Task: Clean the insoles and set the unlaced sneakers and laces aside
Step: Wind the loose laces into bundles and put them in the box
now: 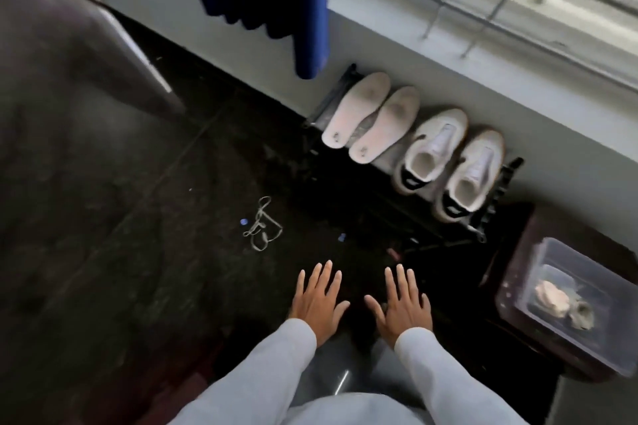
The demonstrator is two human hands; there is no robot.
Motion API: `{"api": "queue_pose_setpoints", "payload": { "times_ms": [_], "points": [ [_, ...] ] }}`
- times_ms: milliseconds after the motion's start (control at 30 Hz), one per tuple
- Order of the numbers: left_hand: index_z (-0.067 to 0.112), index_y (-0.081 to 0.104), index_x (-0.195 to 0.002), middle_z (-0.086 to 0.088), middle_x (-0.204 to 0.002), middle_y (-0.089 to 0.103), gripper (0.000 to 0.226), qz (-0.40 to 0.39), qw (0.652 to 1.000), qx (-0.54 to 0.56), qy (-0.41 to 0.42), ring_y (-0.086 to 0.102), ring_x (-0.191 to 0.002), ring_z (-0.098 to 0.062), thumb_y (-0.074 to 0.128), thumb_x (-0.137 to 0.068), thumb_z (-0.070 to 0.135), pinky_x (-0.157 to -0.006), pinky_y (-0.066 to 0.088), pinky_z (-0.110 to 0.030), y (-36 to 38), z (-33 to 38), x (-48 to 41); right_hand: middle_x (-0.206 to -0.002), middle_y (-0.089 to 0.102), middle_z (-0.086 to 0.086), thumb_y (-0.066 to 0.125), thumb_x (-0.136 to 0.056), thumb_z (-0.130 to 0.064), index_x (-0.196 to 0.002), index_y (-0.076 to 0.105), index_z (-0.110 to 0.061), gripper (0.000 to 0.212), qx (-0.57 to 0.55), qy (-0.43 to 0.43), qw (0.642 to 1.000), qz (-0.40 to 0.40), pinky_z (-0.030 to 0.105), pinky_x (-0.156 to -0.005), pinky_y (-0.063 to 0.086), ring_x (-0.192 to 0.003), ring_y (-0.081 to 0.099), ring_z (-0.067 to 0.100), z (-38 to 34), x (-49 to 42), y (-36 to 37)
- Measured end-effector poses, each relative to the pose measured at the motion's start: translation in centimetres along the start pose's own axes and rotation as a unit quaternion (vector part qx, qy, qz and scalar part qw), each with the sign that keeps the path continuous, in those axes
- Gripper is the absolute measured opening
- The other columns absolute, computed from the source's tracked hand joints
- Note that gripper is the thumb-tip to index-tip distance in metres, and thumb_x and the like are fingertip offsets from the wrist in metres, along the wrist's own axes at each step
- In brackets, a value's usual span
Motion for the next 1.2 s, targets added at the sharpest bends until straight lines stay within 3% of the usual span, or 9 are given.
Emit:
{"api": "queue_pose_setpoints", "payload": {
  "times_ms": [100, 200, 333, 533, 633, 900, 1067, 1200],
  "points": [
    [0.019, 0.007, -0.156, -0.007, -0.165, -0.004, 0.074, 0.003, 0.998, 0.03, -0.049, -0.003, -0.153, -0.025, 0.0, -0.09, 0.052, -0.121, -0.001, -0.049, 0.4, -5.2, 0.5, -0.162, -0.019, -0.002, 0.011, -0.093, -0.069, -0.153, -0.012, -0.026, 0.078, 0.016, -0.034, 0.999, -0.016, 0.047, -0.122, 0.01, -0.149, -0.019, 0.019, -4.9, -1.6, -0.1],
    [0.019, 0.009, -0.156, -0.007, -0.166, -0.002, 0.061, 0.0, 0.993, 0.068, -0.102, -0.001, -0.153, -0.025, 0.019, -0.103, 0.047, -0.122, 0.001, -0.05, 0.9, -10.2, 0.0, -0.162, -0.021, -0.002, 0.004, -0.088, -0.071, -0.153, -0.013, -0.027, 0.08, 0.032, -0.068, 0.997, -0.027, 0.047, -0.122, 0.009, -0.148, -0.022, 0.019, -9.3, -3.8, 0.2],
    [0.021, 0.011, -0.156, -0.005, -0.166, 0.003, 0.059, -0.001, 0.981, 0.113, -0.157, 0.003, -0.153, -0.023, 0.024, -0.104, 0.045, -0.123, 0.006, -0.049, 1.7, -16.0, -2.0, -0.162, -0.02, -0.001, -0.011, -0.08, -0.072, -0.153, -0.012, -0.026, 0.086, 0.061, -0.119, 0.991, -0.021, 0.048, -0.121, 0.011, -0.145, -0.025, 0.018, -14.4, -8.0, 0.9],
    [0.023, 0.03, -0.152, -0.005, -0.162, 0.023, 0.054, 0.042, 0.956, 0.176, -0.232, 0.022, -0.149, -0.023, 0.032, -0.102, 0.044, -0.122, 0.018, -0.047, 6.0, -24.5, -9.3, -0.162, -0.018, 0.0, 0.007, -0.092, -0.065, -0.154, -0.008, -0.025, 0.075, 0.079, -0.187, 0.979, -0.031, 0.048, -0.121, 0.008, -0.14, -0.029, 0.018, -21.6, -18.3, 4.0],
    [0.019, 0.042, -0.146, -0.008, -0.156, 0.036, 0.051, 0.065, 0.944, 0.198, -0.256, 0.036, -0.143, -0.026, 0.038, -0.1, 0.041, -0.118, 0.028, -0.049, 10.0, -28.1, -14.0, -0.164, -0.006, 0.003, 0.019, -0.098, -0.06, -0.155, 0.003, -0.023, 0.07, 0.071, -0.212, 0.974, -0.028, 0.049, -0.121, 0.014, -0.149, -0.017, 0.02, -25.0, -24.5, 7.2],
    [0.017, 0.046, -0.142, -0.01, -0.148, 0.046, 0.049, 0.079, 0.943, 0.221, -0.238, 0.046, -0.134, -0.028, 0.048, -0.097, 0.036, -0.113, 0.035, -0.045, 22.2, -36.2, -26.3, -0.162, 0.015, 0.007, 0.036, -0.099, -0.052, -0.152, 0.022, -0.017, 0.065, 0.096, -0.249, 0.962, -0.066, 0.047, -0.114, 0.025, -0.151, 0.005, 0.022, -32.6, -41.0, 21.7],
    [0.016, 0.036, -0.149, -0.011, -0.156, 0.034, 0.049, 0.077, 0.926, 0.267, -0.254, 0.032, -0.144, -0.026, 0.041, -0.102, 0.032, -0.119, 0.021, -0.042, 28.6, -40.5, -31.2, -0.131, 0.051, 0.01, 0.057, -0.093, -0.036, -0.125, 0.055, -0.015, 0.039, 0.034, -0.273, 0.961, -0.035, 0.044, -0.098, 0.045, -0.125, 0.044, 0.029, -36.1, -48.3, 29.8],
    [0.009, 0.051, -0.138, -0.016, -0.142, 0.052, 0.046, 0.087, 0.93, 0.273, -0.232, 0.052, -0.127, -0.033, 0.044, -0.098, 0.029, -0.107, 0.041, -0.046, 33.1, -43.0, -33.8, -0.114, 0.056, 0.013, 0.065, -0.087, -0.024, -0.113, 0.064, -0.012, 0.028, -0.011, -0.299, 0.954, -0.015, 0.042, -0.091, 0.047, -0.109, 0.052, 0.031, -38.9, -52.0, 35.3]
  ]
}}
Point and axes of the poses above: each hand's wrist, its own x-axis away from the middle knuckle, its own y-axis out of the palm, z = x × y, the point moved 2 cm from there along -x, towards the middle knuckle
